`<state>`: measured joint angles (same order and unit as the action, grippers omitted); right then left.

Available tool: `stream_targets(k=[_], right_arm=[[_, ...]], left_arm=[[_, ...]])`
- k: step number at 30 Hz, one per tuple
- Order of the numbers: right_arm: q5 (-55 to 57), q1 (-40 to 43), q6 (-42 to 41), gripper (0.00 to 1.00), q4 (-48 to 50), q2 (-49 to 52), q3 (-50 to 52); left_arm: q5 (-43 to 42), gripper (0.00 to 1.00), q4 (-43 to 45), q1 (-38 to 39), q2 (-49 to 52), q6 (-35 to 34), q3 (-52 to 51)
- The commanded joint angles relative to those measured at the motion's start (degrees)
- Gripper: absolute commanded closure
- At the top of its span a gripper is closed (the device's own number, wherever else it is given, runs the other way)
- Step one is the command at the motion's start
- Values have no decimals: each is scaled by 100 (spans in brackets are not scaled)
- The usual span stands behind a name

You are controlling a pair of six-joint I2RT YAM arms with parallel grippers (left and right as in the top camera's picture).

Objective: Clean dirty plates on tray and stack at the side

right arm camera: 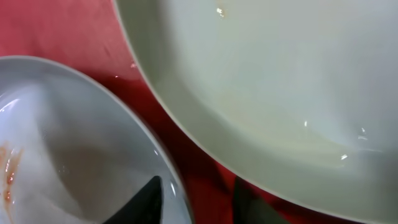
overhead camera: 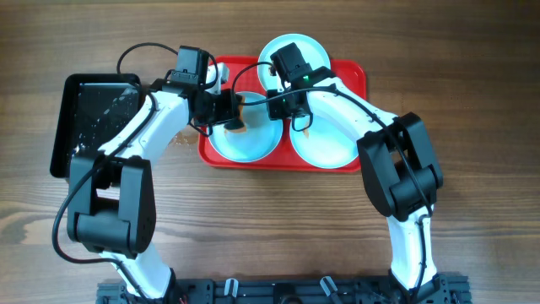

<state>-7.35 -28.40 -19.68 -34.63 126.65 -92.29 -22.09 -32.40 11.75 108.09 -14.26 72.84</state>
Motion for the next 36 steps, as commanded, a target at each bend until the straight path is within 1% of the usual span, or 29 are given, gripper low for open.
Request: stream_targets(k=[1, 4, 8, 10, 12, 13, 15, 17, 22, 26, 30, 33, 34, 36], right_arm=[[157, 11, -7, 74, -61, 142, -22], [160, 11, -44, 81, -125, 142, -22], [160, 11, -72, 92, -166, 142, -22], [160, 11, -138, 96, -203, 142, -22], [160, 11, -138, 96, -229, 142, -22], [160, 11, -138, 96, -232, 142, -22], [160, 11, -136, 96, -232, 142, -22], [160, 11, -136, 96, -229, 142, -22], [160, 11, -138, 95, -236, 142, -22], [160, 11, -138, 95, -234, 142, -22], [160, 11, -136, 95, -234, 142, -22], [160, 11, -138, 95, -236, 142, -22], [160, 11, -136, 95, -234, 142, -22], [160, 11, -138, 95, -236, 142, -22]], left_arm=[[28, 88, 33, 22, 107, 26, 22], [31, 83, 72, 66, 184, 17, 22], [31, 82, 142, 166, 304, 9, 22], [31, 82, 186, 221, 372, 7, 22], [31, 75, 219, 269, 442, 4, 22], [31, 69, 229, 293, 481, 4, 22], [31, 65, 238, 317, 516, 7, 22], [33, 58, 262, 326, 516, 7, 22], [31, 51, 420, 326, 516, 4, 22], [28, 52, 437, 326, 516, 7, 24], [90, 56, 437, 326, 516, 11, 24], [302, 66, 413, 328, 516, 11, 24], [391, 73, 391, 328, 516, 13, 24], [468, 81, 350, 328, 516, 13, 24]])
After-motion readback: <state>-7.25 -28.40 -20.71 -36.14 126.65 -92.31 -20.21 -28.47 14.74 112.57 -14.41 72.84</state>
